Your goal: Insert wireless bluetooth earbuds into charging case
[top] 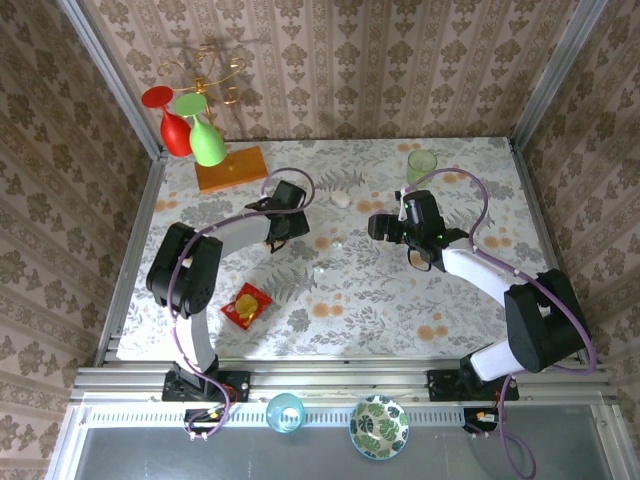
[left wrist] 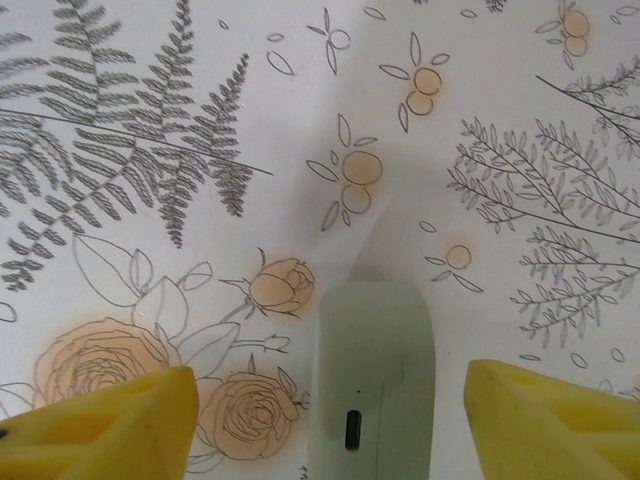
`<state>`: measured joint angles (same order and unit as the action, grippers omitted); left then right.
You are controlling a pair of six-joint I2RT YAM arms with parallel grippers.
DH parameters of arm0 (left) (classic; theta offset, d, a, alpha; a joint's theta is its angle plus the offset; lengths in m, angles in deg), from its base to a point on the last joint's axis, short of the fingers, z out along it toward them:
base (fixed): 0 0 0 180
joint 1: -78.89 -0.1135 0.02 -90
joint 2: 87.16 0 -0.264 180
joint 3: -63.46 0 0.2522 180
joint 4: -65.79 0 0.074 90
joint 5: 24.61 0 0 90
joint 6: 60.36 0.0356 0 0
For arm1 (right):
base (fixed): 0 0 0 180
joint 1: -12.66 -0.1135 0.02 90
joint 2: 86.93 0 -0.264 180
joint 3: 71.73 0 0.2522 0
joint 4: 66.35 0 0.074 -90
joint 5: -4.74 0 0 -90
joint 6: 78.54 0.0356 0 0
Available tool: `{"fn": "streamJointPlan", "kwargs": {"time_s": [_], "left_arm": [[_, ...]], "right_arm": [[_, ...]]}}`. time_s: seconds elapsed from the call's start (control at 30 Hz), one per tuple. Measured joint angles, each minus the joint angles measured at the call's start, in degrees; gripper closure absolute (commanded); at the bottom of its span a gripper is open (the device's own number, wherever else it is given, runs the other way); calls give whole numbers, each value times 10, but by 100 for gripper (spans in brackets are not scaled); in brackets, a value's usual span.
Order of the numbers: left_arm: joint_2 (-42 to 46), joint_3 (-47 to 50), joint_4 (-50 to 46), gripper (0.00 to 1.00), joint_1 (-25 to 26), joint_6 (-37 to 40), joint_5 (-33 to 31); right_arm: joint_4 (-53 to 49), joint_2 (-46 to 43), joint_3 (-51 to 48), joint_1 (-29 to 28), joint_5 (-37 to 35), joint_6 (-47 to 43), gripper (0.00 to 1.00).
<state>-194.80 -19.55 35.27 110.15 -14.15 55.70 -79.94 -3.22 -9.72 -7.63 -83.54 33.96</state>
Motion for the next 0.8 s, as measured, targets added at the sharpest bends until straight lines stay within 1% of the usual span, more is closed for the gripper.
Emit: {"fn": "streamJointPlan", "kwargs": {"time_s": [0.1, 0.17, 0.33, 0.5, 0.6, 0.67, 0.73, 0.8], "left_arm": [[1, 0, 1, 38, -3, -3, 17], [1, 0, 0, 44, -6, -6, 27], [1, 0, 0, 65, -7, -10, 45], [1, -1, 4, 80, -7, -5, 52], [1, -2, 5, 85, -7, 5, 54], [2, -2, 5, 91, -7, 20, 57], [7, 0, 7, 91, -7, 50, 69], [18, 3, 10, 89, -7, 85, 85]], "right_arm": [[0, 0, 0, 0, 0, 2, 17], [0, 0, 0, 0, 0, 2, 17], [0, 0, 0, 0, 0, 2, 17], [0, 0, 0, 0, 2, 2, 17], [0, 0, 0, 0, 4, 4, 17], [0, -2, 0, 0, 9, 6, 17], [0, -9, 0, 0, 22, 5, 18], [1, -19, 0, 2, 45, 2, 17]]}}
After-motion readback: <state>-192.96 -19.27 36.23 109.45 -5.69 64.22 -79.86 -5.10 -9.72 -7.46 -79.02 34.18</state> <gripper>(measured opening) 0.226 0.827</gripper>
